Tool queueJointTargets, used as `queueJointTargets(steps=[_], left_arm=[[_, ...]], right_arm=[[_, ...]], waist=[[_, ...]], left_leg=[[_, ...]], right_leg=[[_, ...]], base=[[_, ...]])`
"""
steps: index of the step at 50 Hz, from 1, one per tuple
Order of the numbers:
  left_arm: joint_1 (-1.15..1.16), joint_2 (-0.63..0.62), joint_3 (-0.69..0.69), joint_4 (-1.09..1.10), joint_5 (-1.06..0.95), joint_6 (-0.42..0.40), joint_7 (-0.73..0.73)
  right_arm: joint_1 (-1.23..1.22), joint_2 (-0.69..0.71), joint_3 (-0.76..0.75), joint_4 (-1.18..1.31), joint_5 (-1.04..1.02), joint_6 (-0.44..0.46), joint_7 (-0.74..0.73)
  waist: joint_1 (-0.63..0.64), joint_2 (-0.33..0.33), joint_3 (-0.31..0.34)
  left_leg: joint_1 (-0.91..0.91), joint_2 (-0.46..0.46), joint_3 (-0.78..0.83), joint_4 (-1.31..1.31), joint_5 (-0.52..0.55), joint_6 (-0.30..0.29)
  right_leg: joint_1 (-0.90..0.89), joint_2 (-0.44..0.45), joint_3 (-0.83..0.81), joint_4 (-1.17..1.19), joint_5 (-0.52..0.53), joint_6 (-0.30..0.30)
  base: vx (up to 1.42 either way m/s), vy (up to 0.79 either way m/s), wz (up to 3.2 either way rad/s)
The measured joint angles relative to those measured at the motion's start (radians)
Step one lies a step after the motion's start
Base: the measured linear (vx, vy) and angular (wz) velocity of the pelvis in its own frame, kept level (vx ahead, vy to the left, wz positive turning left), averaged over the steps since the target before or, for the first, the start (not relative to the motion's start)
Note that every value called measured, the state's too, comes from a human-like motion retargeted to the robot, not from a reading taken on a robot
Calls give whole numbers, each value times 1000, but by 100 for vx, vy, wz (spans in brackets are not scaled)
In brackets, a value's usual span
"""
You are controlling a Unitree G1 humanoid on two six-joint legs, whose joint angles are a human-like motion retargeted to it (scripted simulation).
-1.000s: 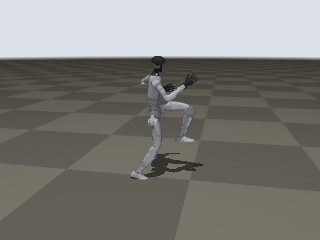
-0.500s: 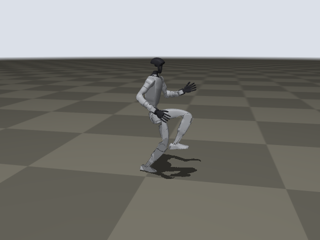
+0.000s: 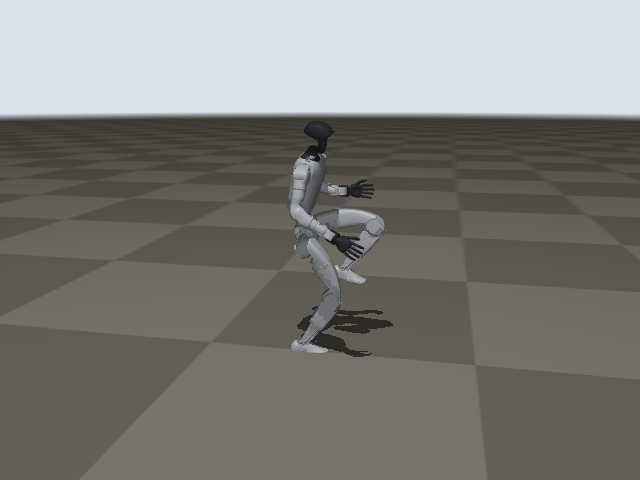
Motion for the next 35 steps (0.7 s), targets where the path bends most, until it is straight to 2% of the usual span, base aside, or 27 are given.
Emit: queueJointTargets(steps=[2, 5, 8, 10, 12, 15, 16, 17, 18, 20, 22, 23, 24, 25, 26, 28, 30, 32, 33, 35], left_arm=[[139, 88, 6, -13, -14, 14, -22], [314, 271, -9, -16, -23, 25, -66], [472, 412, 23, 15, -14, 48, -122], [565, 444, 85, 41, -12, 84, -166], [678, 432, 153, 29, -1, 108, -179], [582, 402, 140, 119, -18, 134, -204], [545, 388, 116, 143, -11, 134, -206], [508, 371, 93, 165, -3, 133, -210], [472, 350, 72, 184, 6, 130, -216], [378, 294, 42, 215, 0, 118, -216], [247, 226, 18, 229, -61, 119, -175], [157, 192, 2, 240, -89, 127, -147], [56, 165, -15, 259, -88, 134, -135], [-51, 142, -32, 281, -72, 141, -131], [-162, 109, -68, 298, -63, 141, -116], [-378, 48, -152, 313, -52, 112, -70], [-514, 43, -219, 258, -14, 65, 8], [-553, 93, -246, 138, 11, 61, 41], [-558, 120, -258, 80, 13, 59, 34], [-554, 157, -295, -3, 23, 44, -8]], right_arm=[[-161, 85, -4, -186, 58, -31, 28], [-309, 110, 78, -494, 93, -48, 8], [-354, 96, 92, -720, 89, -32, 55], [-385, 90, 75, -800, 72, -28, 57], [-398, 133, 71, -831, 42, -21, -10], [-432, 185, 58, -806, 29, -42, -145], [-406, 207, 53, -802, 17, -47, -150], [-377, 226, 49, -799, 3, -50, -149], [-343, 240, 46, -795, -13, -50, -133], [-301, 242, 44, -774, -51, -44, -87], [-294, 215, 48, -715, -152, -13, -69], [-295, 194, 52, -667, -236, 12, -83], [-281, 176, 53, -613, -304, 28, -110], [-260, 159, 54, -555, -365, 39, -144], [-219, 130, 55, -495, -353, 51, -157], [-114, 56, 20, -422, -301, 44, -157], [68, -23, -85, -457, -273, -6, -131], [340, -103, -228, -566, -254, -49, -40], [497, -133, -300, -624, -224, -71, 14], [794, -161, -401, -706, -137, -102, 134]], waist=[[83, 14, -26], [253, -3, -162], [361, -27, -308], [381, -8, -381], [386, 39, -450], [386, 81, -473], [381, 100, -482], [373, 121, -490], [360, 147, -495], [312, 174, -477], [237, 168, -396], [194, 162, -337], [160, 188, -279], [130, 231, -222], [150, 251, -196], [181, 270, -159], [127, 287, -145], [30, 290, -175], [-4, 288, -204], [-4, 286, -299]], left_leg=[[-38, -6, 0, -143, 44, 15], [56, -21, 53, -433, 168, 12], [342, -29, 123, -787, 283, -1], [570, -54, 126, -1060, 401, -41], [801, -38, 111, -1356, 543, -92], [1086, -39, 157, -1795, 722, -171], [1165, -31, 190, -1920, 774, -213], [1235, -22, 221, -2028, 809, -260], [1287, -10, 248, -2102, 809, -316], [1343, -35, 247, -2193, 653, -338], [1326, -94, 167, -2150, 406, -154], [1266, -113, 108, -2007, 279, -31], [1171, -86, 42, -1764, 148, 28], [1059, -36, -28, -1471, 15, 54], [1047, -38, -61, -1415, -15, 52], [1063, -74, -114, -1388, -40, 27], [1115, -135, -214, -1425, -16, -28], [1194, -215, -358, -1553, 96, -97], [1244, -247, -424, -1648, 187, -137], [1318, -273, -528, -1876, 440, -244]], right_leg=[[67, -6, -22, -64, 4, -10], [184, -43, -48, -301, 148, -12], [345, -31, -66, -592, 525, 62], [390, 26, -47, -621, 675, 107], [336, 76, -121, -419, 611, 51], [101, -38, -373, 168, 428, -101], [24, -33, -382, 331, 409, -124], [-55, -8, -381, 486, 386, -135], [-142, 60, -361, 626, 354, -118], [-341, 178, -324, 890, 270, -45], [-514, 220, -278, 1103, 184, 7], [-578, 224, -245, 1182, 144, 15], [-628, 237, -240, 1235, 126, 20], [-672, 256, -251, 1274, 119, 22], [-721, 297, -205, 1275, 108, -3], [-788, 368, -111, 1240, 85, -25], [-774, 379, -73, 1136, 82, 16], [-704, 326, -47, 957, 85, 56], [-662, 290, -31, 845, 99, 62], [-608, 231, -1, 575, 150, 9]], base=[[81, -3, 49], [86, -5, 68], [95, -7, 104], [96, -5, 110], [89, -3, 84], [78, -6, 106], [76, -11, 132], [73, -15, 161], [67, -21, 187], [54, -29, 232], [31, -39, 302], [22, -39, 336], [22, -36, 337], [24, -24, 257], [25, -15, 194], [30, -5, 184], [42, 0, 347], [45, 8, 428], [41, 12, 368], [35, 12, 278]])
